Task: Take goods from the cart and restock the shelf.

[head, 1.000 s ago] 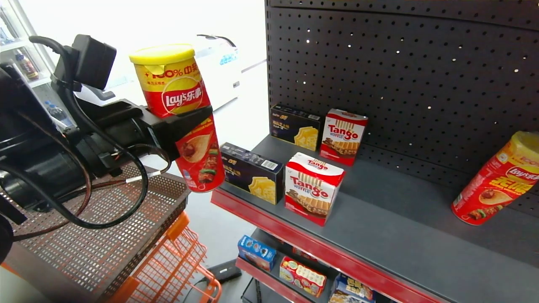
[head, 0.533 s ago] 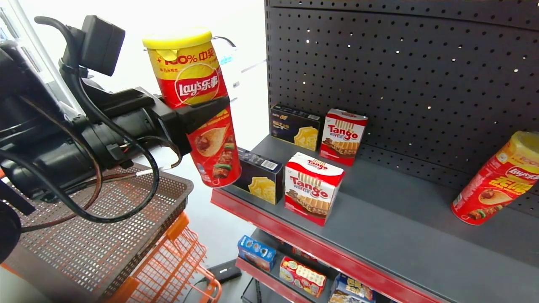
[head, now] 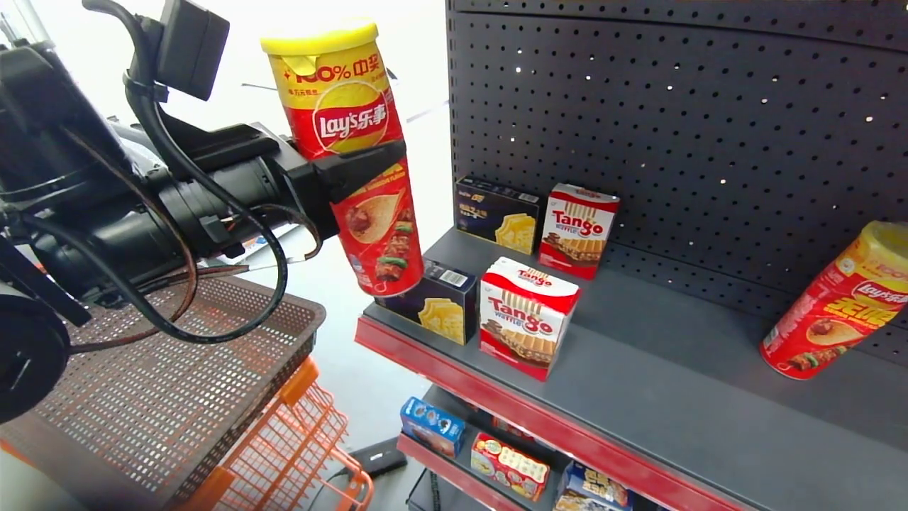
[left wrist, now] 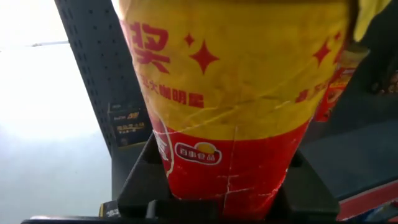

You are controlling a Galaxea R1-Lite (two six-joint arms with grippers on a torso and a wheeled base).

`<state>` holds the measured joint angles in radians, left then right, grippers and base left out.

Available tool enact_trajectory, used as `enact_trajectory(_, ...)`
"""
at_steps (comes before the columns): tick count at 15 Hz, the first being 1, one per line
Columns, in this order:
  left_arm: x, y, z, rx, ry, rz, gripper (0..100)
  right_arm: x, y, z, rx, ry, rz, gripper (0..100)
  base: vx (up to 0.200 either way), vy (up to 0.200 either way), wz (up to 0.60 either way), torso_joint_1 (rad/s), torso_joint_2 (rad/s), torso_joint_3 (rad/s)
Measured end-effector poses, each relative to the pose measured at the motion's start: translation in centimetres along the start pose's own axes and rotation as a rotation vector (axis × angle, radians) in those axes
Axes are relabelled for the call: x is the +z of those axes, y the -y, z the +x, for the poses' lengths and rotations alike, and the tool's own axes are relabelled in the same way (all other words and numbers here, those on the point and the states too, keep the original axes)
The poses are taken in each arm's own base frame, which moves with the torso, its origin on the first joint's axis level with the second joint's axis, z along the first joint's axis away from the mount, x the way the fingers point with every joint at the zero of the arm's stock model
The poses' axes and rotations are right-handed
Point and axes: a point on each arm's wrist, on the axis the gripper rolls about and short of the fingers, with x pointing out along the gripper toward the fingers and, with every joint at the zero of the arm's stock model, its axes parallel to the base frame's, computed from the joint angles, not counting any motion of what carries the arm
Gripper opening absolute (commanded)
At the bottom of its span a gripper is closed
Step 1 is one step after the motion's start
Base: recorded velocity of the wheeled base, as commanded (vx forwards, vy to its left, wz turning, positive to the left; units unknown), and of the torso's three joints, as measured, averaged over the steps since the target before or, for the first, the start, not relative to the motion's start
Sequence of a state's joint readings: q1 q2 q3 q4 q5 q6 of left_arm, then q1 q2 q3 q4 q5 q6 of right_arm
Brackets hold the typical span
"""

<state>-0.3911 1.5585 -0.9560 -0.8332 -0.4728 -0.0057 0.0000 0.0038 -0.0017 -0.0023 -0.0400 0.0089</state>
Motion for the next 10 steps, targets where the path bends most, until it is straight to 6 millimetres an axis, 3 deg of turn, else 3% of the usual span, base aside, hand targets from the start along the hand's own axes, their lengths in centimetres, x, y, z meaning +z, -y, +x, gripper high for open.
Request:
enact_trajectory(3,0.0,0.1,0.4,-0.014,0.001,-0.002,0,0.0,0.0,0.0,0.000,0.000,0.003,100,0.000,0.000,0.00,0.000,0.00,0.000)
enact_trajectory(10,0.2,1.1,1.0,-0.057,0.013,-0.008,0,0.0,0.0,0.0,0.000,0.001,0.000,100,0.000,0.000,-0.60,-0.001,0.00,0.002)
